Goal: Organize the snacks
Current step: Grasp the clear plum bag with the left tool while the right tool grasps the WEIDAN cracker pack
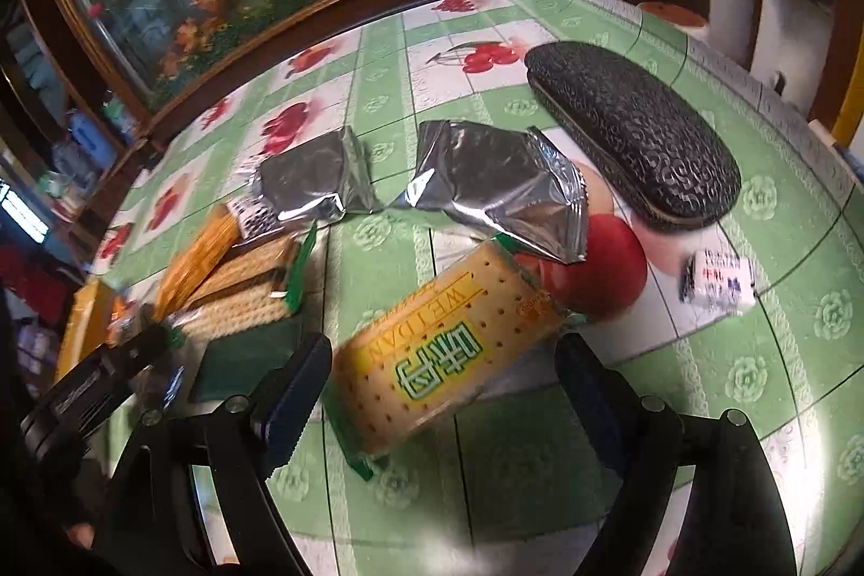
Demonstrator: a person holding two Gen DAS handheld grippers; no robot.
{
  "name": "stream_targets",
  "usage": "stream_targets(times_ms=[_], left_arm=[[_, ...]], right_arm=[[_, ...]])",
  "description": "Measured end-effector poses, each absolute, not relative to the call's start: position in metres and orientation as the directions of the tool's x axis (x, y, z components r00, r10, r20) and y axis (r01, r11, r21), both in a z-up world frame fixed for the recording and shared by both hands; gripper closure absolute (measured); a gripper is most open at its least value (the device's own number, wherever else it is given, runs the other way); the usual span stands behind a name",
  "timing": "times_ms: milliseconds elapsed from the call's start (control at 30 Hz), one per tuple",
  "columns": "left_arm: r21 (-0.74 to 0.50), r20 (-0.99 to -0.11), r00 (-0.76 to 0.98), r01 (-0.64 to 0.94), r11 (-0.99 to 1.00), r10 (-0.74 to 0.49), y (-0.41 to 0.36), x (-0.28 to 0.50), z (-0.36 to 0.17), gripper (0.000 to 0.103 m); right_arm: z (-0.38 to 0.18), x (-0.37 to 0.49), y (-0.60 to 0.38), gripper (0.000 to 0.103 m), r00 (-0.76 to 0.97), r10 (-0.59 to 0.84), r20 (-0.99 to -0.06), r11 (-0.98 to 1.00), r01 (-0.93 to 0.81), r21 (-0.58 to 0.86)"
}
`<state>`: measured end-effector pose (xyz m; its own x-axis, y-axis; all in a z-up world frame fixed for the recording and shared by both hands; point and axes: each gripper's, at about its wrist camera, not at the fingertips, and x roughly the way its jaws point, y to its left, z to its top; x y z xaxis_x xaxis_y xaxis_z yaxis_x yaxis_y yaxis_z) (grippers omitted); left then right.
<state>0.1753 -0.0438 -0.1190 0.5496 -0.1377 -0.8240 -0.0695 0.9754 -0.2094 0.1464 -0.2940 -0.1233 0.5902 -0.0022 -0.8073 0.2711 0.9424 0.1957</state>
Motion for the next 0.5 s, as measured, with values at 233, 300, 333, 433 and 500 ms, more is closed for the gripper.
stream_targets(times_ms=[233, 300, 333, 433, 500], left_arm=[[-0.161, -0.824, 0.547, 0.028, 0.987, -0.149, -0.040, 0.168, -0.120, 0.020], [-0.155, -0.816, 0.556, 0.058, 0.986, -0.161, -0.036, 0.161, -0.121, 0.024], [-0.154, -0.813, 0.559, 0.062, 0.986, -0.162, -0.035, 0.159, -0.121, 0.025], [-0.146, -0.815, 0.560, 0.050, 0.988, -0.148, -0.034, 0.161, -0.121, 0.025], [-0.122, -0.823, 0.552, 0.052, 0.991, -0.131, -0.039, 0.166, -0.121, 0.025]], right_arm=[[-0.124, 0.127, -0.277, 0.051, 0.550, -0.069, -0.832, 0.990, 0.142, 0.011], [-0.123, 0.114, -0.284, 0.055, 0.552, -0.058, -0.832, 0.991, 0.135, 0.020], [-0.123, 0.110, -0.288, 0.054, 0.555, -0.058, -0.830, 0.989, 0.146, 0.029], [-0.122, 0.110, -0.299, 0.052, 0.574, -0.022, -0.819, 0.979, 0.180, 0.100], [-0.122, 0.115, -0.296, 0.050, 0.574, -0.027, -0.819, 0.979, 0.180, 0.094]])
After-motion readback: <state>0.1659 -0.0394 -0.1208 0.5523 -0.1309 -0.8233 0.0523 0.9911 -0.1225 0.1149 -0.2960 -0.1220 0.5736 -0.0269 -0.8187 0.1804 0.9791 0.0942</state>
